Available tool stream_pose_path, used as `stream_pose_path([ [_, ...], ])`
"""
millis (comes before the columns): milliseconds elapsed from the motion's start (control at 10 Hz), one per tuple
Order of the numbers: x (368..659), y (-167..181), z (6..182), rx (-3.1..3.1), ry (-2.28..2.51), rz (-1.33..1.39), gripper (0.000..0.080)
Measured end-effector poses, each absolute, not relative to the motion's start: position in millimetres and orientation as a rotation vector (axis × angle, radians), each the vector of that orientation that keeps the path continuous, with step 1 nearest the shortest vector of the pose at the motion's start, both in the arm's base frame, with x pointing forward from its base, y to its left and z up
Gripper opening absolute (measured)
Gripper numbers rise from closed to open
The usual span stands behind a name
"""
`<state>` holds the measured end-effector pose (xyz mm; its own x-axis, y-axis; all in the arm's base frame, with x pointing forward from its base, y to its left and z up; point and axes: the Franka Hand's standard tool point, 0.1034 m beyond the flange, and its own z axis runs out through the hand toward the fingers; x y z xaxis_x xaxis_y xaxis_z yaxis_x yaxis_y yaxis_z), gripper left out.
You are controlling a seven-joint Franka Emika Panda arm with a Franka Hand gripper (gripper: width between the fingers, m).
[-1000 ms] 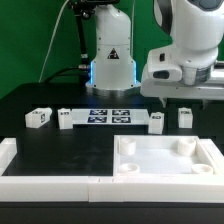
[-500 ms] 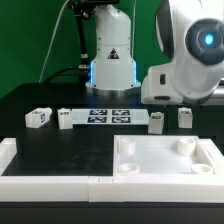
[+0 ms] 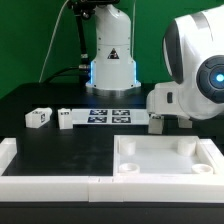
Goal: Assemble one leg
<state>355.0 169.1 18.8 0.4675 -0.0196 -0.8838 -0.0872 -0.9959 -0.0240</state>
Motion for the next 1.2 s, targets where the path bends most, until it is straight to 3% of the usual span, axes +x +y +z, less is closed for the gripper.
stream_pose_path([
  [400, 348.8, 168.5, 9.9, -2.639, 0.101, 1.581, 0.0649],
  [600, 348.3, 167.1, 9.5, -2.639, 0.107, 1.583, 0.0388],
  [700, 348.3, 167.1, 9.5, -2.639, 0.107, 1.583, 0.0388],
  [800, 348.3, 167.1, 9.5, -2.639, 0.107, 1.584, 0.0288],
  [1200, 348.3, 167.1, 9.5, -2.639, 0.107, 1.584, 0.0288],
])
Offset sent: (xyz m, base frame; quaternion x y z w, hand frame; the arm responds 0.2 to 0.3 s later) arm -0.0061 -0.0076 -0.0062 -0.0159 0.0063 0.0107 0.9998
